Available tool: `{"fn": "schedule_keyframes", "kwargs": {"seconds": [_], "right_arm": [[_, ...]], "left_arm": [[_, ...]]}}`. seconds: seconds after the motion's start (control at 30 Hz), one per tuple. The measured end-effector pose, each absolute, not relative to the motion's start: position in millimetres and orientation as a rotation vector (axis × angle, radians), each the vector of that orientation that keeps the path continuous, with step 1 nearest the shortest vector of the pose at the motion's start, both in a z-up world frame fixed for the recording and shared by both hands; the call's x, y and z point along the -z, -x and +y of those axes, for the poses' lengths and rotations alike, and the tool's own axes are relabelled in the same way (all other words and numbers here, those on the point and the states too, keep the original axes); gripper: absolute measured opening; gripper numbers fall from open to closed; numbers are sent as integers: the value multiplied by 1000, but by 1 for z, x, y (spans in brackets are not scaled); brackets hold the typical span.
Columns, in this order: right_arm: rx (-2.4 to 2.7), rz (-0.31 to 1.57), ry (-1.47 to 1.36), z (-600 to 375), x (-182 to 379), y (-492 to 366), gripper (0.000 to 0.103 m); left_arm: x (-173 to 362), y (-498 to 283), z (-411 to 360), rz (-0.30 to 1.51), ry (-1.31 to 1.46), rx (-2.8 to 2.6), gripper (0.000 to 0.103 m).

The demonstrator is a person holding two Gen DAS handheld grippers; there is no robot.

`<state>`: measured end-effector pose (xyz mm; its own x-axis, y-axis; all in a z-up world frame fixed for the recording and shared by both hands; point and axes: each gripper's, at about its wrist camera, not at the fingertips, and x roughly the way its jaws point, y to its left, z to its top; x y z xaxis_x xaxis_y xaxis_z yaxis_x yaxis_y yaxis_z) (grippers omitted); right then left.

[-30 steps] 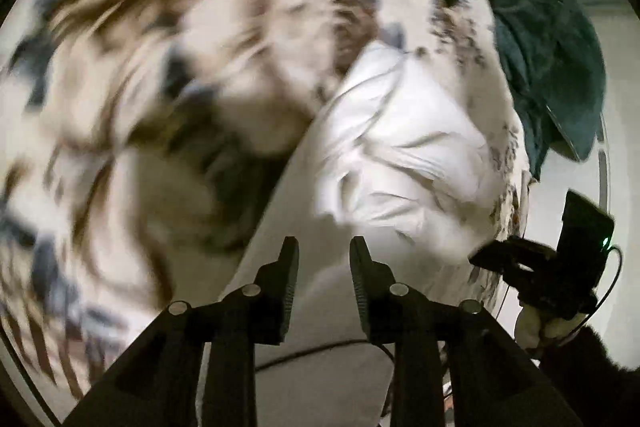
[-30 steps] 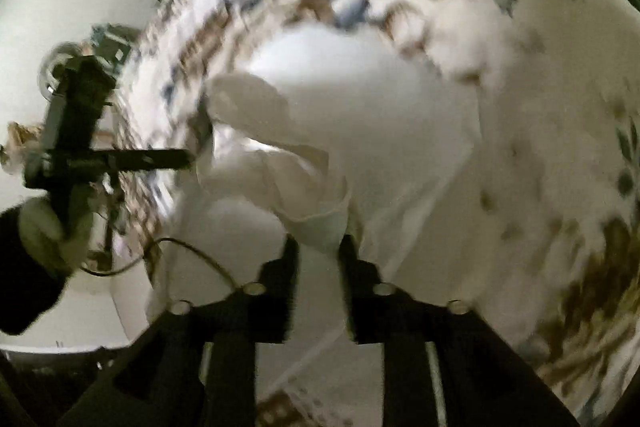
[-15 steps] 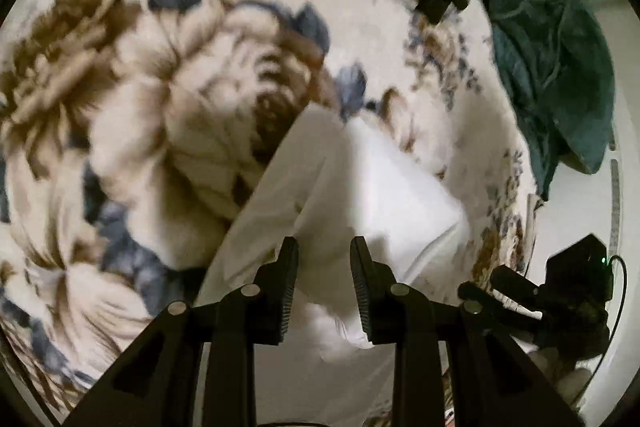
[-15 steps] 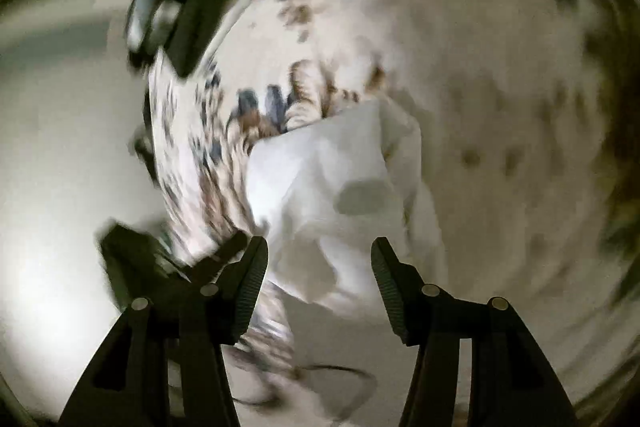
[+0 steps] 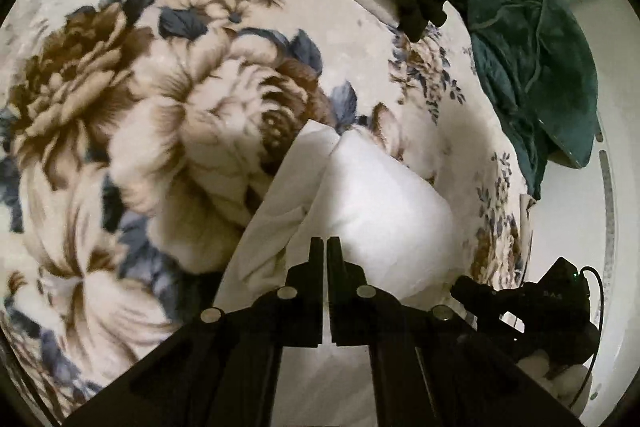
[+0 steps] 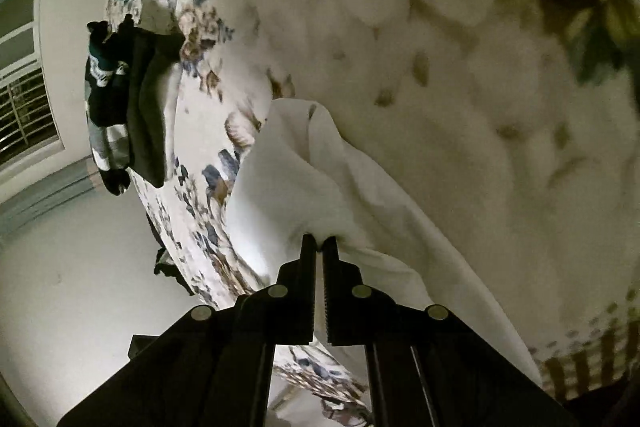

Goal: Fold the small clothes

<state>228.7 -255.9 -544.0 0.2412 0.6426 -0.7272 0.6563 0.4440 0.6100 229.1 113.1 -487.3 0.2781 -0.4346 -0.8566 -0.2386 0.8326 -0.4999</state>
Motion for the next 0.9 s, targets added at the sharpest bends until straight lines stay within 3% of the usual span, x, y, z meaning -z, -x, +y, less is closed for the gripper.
{"fn": "schedule_keyframes", "kwargs": {"seconds": [0.27, 0.3, 0.33, 0.4, 0.5, 0.57, 0.6, 0.63, 0.67, 0.7, 0.9], "right_arm": [[-24, 1516, -1039, -252, 537, -227, 5], [-36, 1513, -1036, -252, 535, -226, 10], [-57, 1507, -1048, -249, 534, -227, 28], [-103, 1495, -1090, -243, 535, -228, 61], [-99, 1513, -1137, -233, 549, -231, 62], [-66, 1509, -1194, -228, 564, -233, 62], [-47, 1502, -1212, -227, 570, -234, 51], [-38, 1486, -1225, -226, 573, -233, 21], [-17, 1488, -1211, -224, 575, -234, 6], [-7, 1499, -1187, -221, 576, -235, 2], [43, 1592, -989, -218, 570, -217, 2]], "left_arm": [[505, -224, 133, 1362, 808, 164, 6], [507, -225, 134, 1361, 835, 161, 17], [510, -226, 134, 1364, 855, 158, 35], [519, -230, 133, 1370, 910, 152, 45], [535, -238, 124, 1408, 934, 136, 44], [536, -240, 118, 1389, 883, 98, 25], [534, -241, 114, 1380, 843, 98, 7], [532, -239, 110, 1376, 814, 106, 6], [529, -237, 108, 1368, 795, 108, 6], [524, -233, 106, 1359, 761, 112, 5], [527, -216, 105, 1471, 750, 175, 9]]}}
